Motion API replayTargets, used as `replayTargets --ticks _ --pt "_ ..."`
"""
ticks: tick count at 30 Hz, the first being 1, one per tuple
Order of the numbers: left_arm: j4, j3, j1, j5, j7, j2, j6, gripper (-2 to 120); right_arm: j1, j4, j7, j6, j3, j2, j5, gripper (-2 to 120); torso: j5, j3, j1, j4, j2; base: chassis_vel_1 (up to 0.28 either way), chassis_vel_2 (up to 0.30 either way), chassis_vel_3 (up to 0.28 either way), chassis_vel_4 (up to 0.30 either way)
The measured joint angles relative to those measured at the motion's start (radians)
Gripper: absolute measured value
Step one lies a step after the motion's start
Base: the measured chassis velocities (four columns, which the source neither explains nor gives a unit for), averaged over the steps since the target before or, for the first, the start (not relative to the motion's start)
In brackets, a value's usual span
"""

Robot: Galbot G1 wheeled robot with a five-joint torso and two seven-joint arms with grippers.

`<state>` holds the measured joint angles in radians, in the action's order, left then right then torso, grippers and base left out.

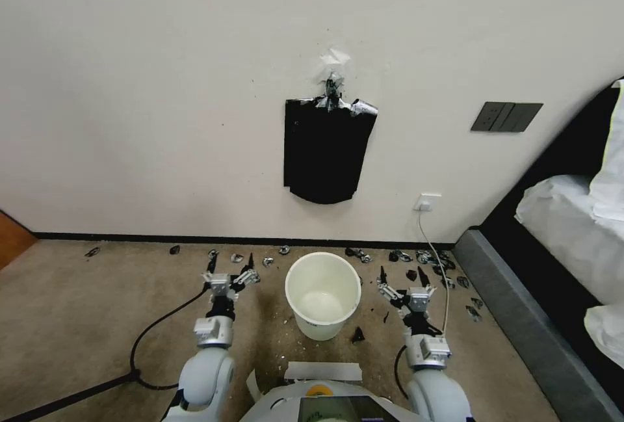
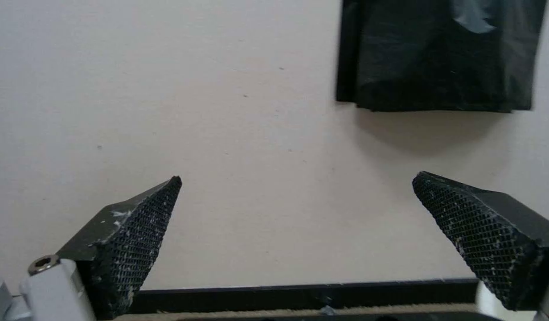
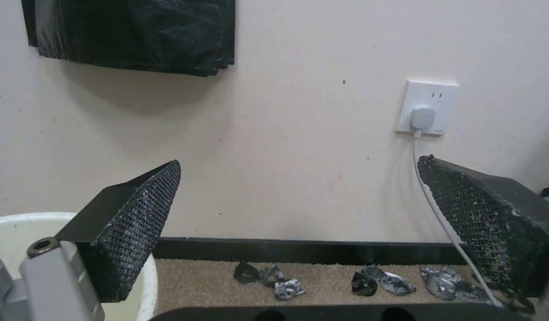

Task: Place a trash bag onto the trash bin.

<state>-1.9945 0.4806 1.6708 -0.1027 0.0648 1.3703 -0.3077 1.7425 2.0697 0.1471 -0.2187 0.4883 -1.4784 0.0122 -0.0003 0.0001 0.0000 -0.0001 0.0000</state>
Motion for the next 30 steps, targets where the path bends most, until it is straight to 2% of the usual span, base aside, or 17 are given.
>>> replayTargets --ticks 4,8,10,12,15,17,18,19,20,22,23,25,29,30 --pt "0.000 -0.001 0.002 0.001 -0.001 -0.001 0.000 100 -0.003 -0.002 0.000 -0.003 -0.002 0.001 -0.001 100 0.0002 0.000 0.000 0.0001 0.000 0.000 0.000 0.000 0.000" --pt "0.006 0.008 0.010 0.004 0.000 -0.004 0.003 100 -0.030 0.006 -0.015 -0.003 -0.013 0.041 -0.056 100 0.0004 0.000 0.000 0.0000 0.000 0.000 0.000 0.000 0.000" --pt "0.001 0.009 0.016 0.004 -0.003 -0.009 0.004 100 -0.064 0.021 -0.028 0.011 -0.024 0.087 -0.115 100 0.0004 0.000 0.000 0.0000 0.000 0.000 0.000 0.000 0.000" --pt "-0.002 0.004 0.019 0.003 -0.008 -0.012 0.004 100 -0.125 0.039 -0.035 0.040 -0.041 0.170 -0.216 100 0.0006 0.000 0.000 0.0003 0.000 0.000 0.000 0.000 0.000" --pt "-0.002 0.001 0.019 0.004 -0.010 -0.012 0.005 100 -0.153 0.050 -0.035 0.056 -0.045 0.212 -0.276 100 0.0005 0.000 0.000 0.0003 0.000 0.000 0.000 0.000 0.000" --pt "-0.002 -0.007 0.019 0.008 -0.014 -0.010 0.005 100 -0.244 0.075 -0.037 0.110 -0.053 0.320 -0.446 100 0.0002 0.000 0.000 -0.0001 0.000 0.000 0.000 0.000 0.000" --pt "-0.002 -0.007 0.019 0.008 -0.014 -0.010 0.005 100 -0.244 0.075 -0.037 0.110 -0.053 0.320 -0.446 100 0.0002 0.000 0.000 -0.0001 0.000 0.000 0.000 0.000 0.000" --pt "-0.003 -0.003 0.024 0.012 -0.016 -0.007 0.004 100 -0.318 0.078 -0.037 0.146 -0.070 0.375 -0.537 100 0.0004 0.000 0.000 0.0000 0.000 0.000 0.000 0.000 0.000" --pt "-0.003 -0.003 0.024 0.012 -0.016 -0.007 0.004 100 -0.318 0.078 -0.037 0.146 -0.070 0.375 -0.537 100 0.0004 0.000 0.000 0.0000 0.000 0.000 0.000 0.000 0.000" --pt "-0.008 0.016 0.038 0.017 -0.020 0.001 -0.003 100 -0.488 0.062 -0.024 0.202 -0.132 0.446 -0.685 100 0.0005 0.000 0.000 0.0002 0.000 0.000 0.000 0.000 0.000" --pt "-0.008 0.016 0.038 0.017 -0.020 0.001 -0.003 100 -0.488 0.062 -0.024 0.202 -0.132 0.446 -0.685 100 0.0005 0.000 0.000 0.0002 0.000 0.000 0.000 0.000 0.000" --pt "-0.013 0.036 0.049 0.017 -0.020 0.006 -0.004 100 -0.658 0.025 -0.005 0.247 -0.202 0.474 -0.807 100 0.0003 0.000 0.000 0.0006 0.000 0.000 0.000 0.000 0.000" --pt "-0.013 0.036 0.049 0.017 -0.020 0.006 -0.004 100 -0.658 0.025 -0.005 0.247 -0.202 0.474 -0.807 100 0.0003 0.000 0.000 0.0006 0.000 0.000 0.000 0.000 0.000" --pt "-0.023 0.057 0.065 0.017 -0.020 0.023 -0.007 100 -0.843 -0.038 0.012 0.282 -0.289 0.458 -0.927 100 0.0002 0.000 0.000 0.0000 0.000 0.000 0.000 0.000 0.000"
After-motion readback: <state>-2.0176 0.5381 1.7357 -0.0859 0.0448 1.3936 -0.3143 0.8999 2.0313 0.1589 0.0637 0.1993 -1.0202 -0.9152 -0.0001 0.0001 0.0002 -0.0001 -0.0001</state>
